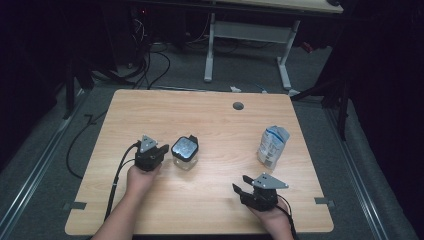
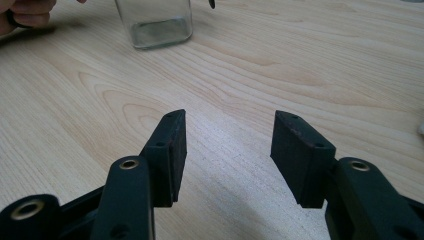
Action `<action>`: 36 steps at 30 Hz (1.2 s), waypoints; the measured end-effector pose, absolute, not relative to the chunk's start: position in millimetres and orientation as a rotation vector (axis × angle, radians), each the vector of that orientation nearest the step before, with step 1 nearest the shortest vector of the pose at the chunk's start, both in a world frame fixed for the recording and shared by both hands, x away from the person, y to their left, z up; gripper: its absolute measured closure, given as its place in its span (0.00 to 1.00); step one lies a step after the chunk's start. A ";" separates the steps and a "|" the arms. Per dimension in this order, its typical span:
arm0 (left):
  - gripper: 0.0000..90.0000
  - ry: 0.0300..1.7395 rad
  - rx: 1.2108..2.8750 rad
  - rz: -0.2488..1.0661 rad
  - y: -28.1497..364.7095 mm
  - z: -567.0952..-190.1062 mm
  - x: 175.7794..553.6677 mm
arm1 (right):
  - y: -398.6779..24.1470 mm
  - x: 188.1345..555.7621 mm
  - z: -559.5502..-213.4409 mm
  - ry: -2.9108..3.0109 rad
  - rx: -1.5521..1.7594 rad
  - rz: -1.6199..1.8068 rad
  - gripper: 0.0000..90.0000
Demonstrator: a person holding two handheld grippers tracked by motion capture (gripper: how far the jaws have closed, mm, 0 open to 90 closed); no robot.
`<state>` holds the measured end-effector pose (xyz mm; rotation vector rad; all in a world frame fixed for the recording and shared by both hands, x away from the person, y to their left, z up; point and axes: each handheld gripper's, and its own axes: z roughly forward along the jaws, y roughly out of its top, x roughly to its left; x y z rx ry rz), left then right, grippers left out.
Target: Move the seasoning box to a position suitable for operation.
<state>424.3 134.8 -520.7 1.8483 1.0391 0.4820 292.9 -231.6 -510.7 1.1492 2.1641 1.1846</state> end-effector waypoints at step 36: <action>1.00 0.796 1.900 0.415 83.5 -517.4 371.1 | -227.9 293.1 -513.5 2.168 1.143 1.169 0.52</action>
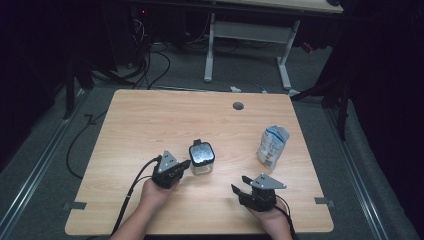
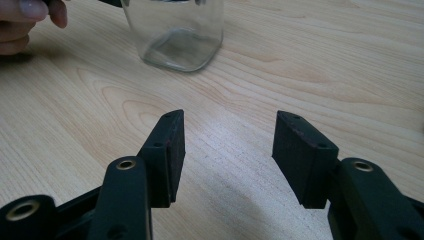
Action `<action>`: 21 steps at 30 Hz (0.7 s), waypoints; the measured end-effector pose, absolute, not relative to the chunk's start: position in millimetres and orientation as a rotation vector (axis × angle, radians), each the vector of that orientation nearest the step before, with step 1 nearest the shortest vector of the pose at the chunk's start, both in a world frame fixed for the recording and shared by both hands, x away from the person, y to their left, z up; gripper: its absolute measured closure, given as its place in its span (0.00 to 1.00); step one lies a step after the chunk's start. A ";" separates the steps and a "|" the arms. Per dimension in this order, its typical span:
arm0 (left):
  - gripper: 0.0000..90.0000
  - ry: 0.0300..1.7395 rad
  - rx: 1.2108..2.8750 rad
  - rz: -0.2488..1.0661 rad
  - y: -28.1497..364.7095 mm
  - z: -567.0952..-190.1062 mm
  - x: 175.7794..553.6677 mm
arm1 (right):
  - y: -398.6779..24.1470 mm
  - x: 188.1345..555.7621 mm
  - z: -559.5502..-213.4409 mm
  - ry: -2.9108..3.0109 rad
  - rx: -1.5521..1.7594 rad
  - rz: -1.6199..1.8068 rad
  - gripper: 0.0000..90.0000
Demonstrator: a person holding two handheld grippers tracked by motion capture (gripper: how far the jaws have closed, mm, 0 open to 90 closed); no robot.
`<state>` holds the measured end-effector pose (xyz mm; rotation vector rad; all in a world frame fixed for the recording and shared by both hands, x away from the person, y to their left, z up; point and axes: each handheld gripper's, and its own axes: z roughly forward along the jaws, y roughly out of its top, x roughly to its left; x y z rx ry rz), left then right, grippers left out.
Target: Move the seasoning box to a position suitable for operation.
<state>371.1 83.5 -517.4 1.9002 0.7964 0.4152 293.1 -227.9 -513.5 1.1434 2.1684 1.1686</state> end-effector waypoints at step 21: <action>1.00 1.018 1.821 0.540 128.0 -516.0 384.0 | -177.1 396.6 -507.8 2.080 1.130 1.085 1.00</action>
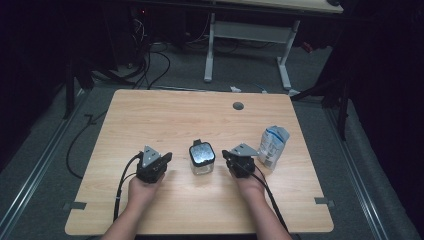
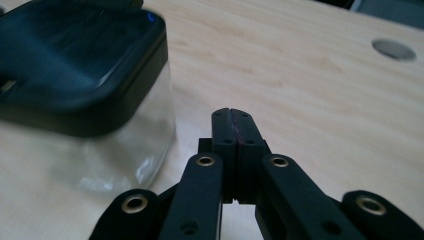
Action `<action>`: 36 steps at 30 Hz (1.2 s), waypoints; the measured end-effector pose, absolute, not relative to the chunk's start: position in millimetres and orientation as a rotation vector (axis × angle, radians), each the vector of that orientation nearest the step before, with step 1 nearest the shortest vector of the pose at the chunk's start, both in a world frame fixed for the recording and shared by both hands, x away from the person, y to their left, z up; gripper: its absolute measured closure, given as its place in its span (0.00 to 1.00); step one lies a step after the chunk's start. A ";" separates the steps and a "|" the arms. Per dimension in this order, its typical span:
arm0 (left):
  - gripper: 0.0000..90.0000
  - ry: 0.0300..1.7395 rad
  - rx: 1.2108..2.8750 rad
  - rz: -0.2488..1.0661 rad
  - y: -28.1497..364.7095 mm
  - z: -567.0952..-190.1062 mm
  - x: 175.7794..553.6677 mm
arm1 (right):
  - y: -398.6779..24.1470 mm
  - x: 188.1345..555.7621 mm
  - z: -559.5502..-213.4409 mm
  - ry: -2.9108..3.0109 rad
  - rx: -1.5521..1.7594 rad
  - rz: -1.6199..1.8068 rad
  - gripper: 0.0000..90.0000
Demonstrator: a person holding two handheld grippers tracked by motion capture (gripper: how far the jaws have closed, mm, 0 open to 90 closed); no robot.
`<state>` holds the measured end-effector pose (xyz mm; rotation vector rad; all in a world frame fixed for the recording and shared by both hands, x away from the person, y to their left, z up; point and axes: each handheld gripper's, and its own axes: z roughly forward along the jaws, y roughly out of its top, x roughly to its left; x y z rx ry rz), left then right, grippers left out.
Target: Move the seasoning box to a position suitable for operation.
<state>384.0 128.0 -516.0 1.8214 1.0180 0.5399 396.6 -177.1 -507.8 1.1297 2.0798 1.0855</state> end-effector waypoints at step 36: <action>1.00 0.983 1.873 0.423 118.7 -526.9 389.0 | -162.0 343.4 -508.5 2.209 0.919 1.156 0.96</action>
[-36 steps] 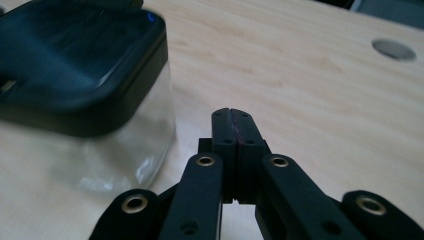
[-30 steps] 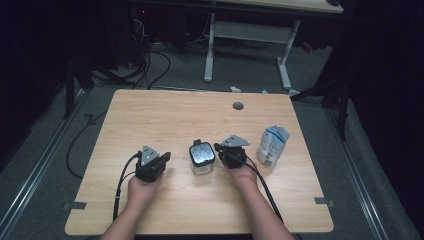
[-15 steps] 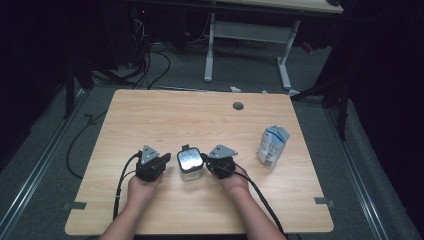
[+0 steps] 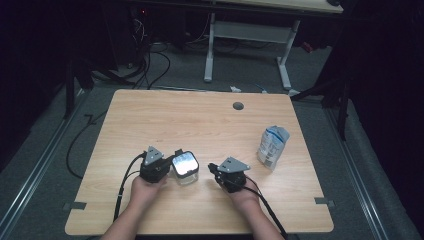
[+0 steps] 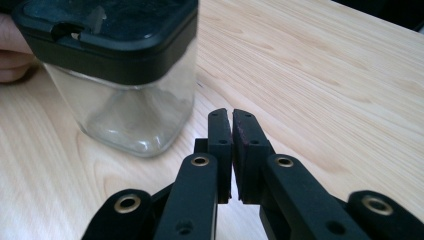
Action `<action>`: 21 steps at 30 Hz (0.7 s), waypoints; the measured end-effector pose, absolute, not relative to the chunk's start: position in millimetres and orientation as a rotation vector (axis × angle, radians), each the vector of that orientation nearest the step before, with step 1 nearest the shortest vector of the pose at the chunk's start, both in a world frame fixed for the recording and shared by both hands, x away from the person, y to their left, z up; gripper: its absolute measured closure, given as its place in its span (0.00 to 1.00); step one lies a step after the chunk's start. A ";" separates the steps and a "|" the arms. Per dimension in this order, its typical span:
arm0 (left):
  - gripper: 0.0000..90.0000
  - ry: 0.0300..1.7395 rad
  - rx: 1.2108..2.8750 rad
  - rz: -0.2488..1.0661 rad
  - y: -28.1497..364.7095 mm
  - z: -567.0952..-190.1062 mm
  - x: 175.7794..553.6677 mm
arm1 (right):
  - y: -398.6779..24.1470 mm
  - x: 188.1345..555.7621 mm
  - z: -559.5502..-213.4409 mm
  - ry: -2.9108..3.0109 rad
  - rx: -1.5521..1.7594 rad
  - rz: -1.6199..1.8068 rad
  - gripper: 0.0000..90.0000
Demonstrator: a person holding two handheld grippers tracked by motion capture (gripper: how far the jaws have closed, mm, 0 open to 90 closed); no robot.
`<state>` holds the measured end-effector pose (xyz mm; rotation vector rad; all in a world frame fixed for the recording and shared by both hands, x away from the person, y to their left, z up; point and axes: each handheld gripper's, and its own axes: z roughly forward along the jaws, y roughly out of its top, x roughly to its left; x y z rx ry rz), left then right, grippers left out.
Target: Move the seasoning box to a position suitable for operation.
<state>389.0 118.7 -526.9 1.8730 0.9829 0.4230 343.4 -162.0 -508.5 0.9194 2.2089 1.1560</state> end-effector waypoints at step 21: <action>1.00 0.874 1.943 0.406 76.7 -525.5 334.7 | -213.8 285.2 -510.0 2.103 1.028 1.171 0.96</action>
